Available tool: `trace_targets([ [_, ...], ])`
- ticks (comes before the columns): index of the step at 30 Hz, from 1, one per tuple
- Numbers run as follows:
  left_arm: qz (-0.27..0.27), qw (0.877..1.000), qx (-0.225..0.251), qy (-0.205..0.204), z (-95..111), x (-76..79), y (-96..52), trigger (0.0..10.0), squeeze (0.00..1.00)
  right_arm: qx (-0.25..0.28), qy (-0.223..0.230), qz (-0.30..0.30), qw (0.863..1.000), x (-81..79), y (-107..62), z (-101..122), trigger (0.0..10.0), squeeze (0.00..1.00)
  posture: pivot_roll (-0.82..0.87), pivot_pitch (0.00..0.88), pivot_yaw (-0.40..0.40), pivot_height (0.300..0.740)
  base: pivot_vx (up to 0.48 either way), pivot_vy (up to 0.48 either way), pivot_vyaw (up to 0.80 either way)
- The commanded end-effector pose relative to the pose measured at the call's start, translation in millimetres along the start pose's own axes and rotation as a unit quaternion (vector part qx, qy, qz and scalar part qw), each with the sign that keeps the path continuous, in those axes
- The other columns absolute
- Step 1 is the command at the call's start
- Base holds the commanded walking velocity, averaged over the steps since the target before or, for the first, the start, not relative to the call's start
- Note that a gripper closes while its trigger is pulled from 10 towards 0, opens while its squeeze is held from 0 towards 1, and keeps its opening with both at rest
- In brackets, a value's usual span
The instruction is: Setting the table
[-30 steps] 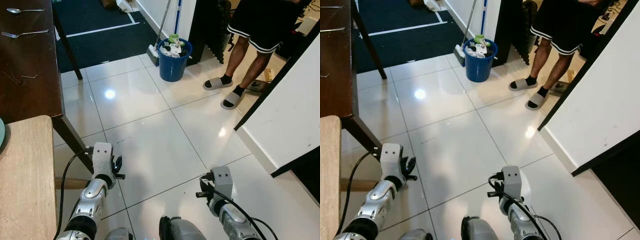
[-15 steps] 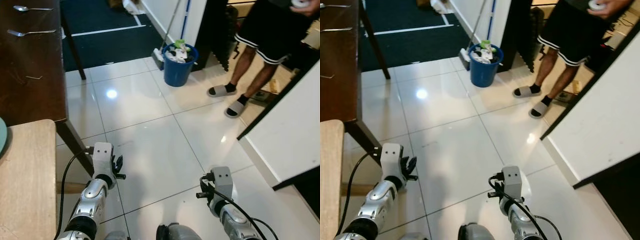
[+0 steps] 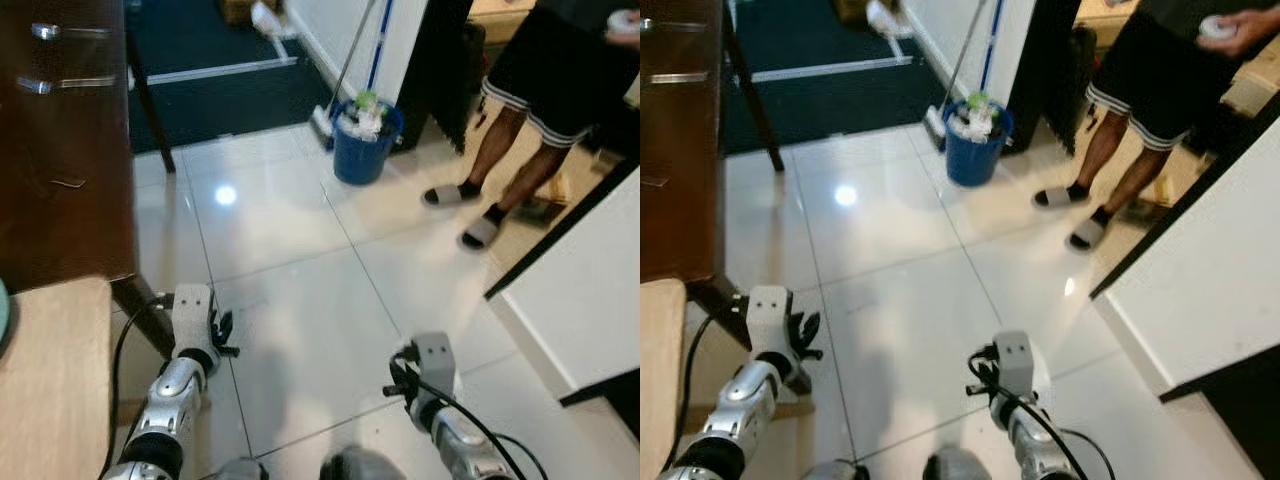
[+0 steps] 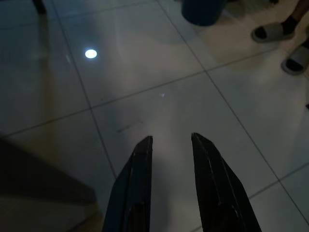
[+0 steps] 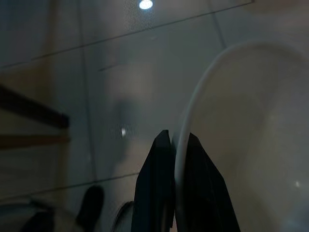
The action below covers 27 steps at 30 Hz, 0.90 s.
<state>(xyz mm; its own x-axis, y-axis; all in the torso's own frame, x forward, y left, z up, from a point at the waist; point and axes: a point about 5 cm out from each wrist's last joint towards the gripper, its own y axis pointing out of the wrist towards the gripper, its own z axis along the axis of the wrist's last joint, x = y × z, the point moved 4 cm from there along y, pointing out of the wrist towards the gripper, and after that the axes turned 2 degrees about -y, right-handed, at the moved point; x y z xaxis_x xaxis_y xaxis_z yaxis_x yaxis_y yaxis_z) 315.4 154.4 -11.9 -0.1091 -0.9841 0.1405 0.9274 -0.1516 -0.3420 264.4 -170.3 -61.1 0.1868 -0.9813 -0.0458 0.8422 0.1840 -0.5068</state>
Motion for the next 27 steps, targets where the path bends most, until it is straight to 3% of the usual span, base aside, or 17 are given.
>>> trace_targets([
  [1,-0.002,1.0,-0.005,-0.003,-4.2,1.4,-1.4,10.0,0.0,-0.005,0.005,-0.006,1.0,2.3,-2.2,-4.3,10.0,0.0,0.06,0.061,0.011,0.74,0.296,0.0,0.0],
  [27,-0.005,1.0,-0.007,-0.005,-3.9,3.2,-0.8,10.0,0.0,-0.021,0.008,-0.008,1.0,2.6,-5.4,-13.7,10.0,0.0,0.06,0.075,0.012,0.74,0.289,0.0,0.0],
])
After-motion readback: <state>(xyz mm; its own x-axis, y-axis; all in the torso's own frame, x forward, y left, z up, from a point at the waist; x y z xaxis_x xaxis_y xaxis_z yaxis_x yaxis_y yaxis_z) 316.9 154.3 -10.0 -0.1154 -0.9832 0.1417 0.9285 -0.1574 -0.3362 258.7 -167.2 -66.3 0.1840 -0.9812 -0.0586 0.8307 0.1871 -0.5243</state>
